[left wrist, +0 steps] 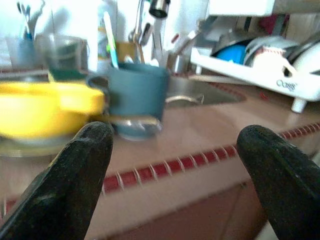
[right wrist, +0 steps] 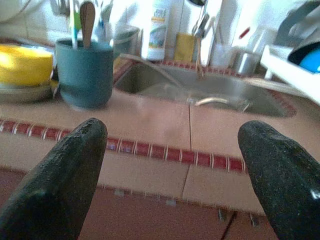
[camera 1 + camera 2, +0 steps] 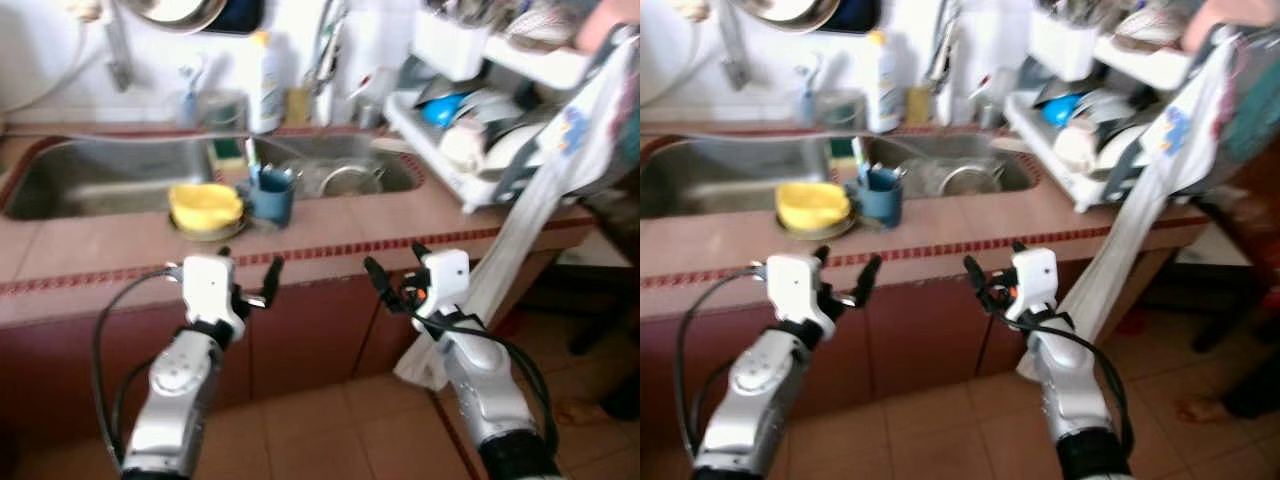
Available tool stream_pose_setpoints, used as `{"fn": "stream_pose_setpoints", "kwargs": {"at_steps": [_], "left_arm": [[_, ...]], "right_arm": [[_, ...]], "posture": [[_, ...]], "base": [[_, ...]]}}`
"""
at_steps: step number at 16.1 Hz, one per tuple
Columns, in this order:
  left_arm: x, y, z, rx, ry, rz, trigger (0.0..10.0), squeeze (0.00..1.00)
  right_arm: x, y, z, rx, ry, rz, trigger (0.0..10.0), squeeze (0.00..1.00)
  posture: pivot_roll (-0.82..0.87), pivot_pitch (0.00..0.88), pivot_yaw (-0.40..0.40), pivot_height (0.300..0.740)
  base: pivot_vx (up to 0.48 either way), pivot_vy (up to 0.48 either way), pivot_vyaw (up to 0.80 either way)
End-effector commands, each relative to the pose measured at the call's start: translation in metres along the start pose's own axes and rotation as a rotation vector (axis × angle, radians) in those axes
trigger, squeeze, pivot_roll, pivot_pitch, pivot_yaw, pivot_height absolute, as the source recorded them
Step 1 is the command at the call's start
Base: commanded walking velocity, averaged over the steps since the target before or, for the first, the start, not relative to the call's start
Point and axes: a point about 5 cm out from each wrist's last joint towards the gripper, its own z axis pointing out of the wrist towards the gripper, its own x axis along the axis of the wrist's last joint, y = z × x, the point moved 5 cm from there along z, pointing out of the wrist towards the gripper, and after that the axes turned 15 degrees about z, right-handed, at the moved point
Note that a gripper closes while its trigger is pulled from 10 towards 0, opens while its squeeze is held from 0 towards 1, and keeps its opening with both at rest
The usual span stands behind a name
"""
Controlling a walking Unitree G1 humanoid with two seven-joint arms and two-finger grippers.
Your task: Kitchen organization
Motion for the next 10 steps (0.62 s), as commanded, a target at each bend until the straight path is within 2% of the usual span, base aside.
{"fn": "stream_pose_setpoints", "kwargs": {"at_steps": [1,2,4,10], "left_arm": [[0.0024,-0.0014,0.0017,0.001,0.007,0.002,10.0,0.00],[0.0025,-0.0016,0.0021,0.001,0.007,0.002,10.0,0.00],[0.0033,-0.0022,0.0028,0.001,0.010,0.001,10.0,0.00],[0.0045,-0.0035,0.0052,0.006,0.010,-0.026,10.0,0.00]], "right_arm": [[0.0034,-0.0036,0.0021,0.016,0.006,-0.014,10.0,0.00],[0.0042,-0.0042,0.0023,0.019,0.014,-0.004,10.0,0.00],[0.0031,-0.0078,0.0027,0.043,0.000,-0.030,10.0,0.00],[0.0069,-0.0067,0.0006,0.049,0.023,-0.028,10.0,0.00]], "posture": [[-0.06,0.000,-0.067,0.740],[-0.06,0.000,-0.066,0.740],[-0.06,0.000,-0.061,0.740],[-0.07,0.000,-0.054,0.740]], "base": [[0.270,0.000,-0.65],[0.266,0.000,-0.63],[0.270,0.000,0.00],[0.281,0.000,0.00]]}}
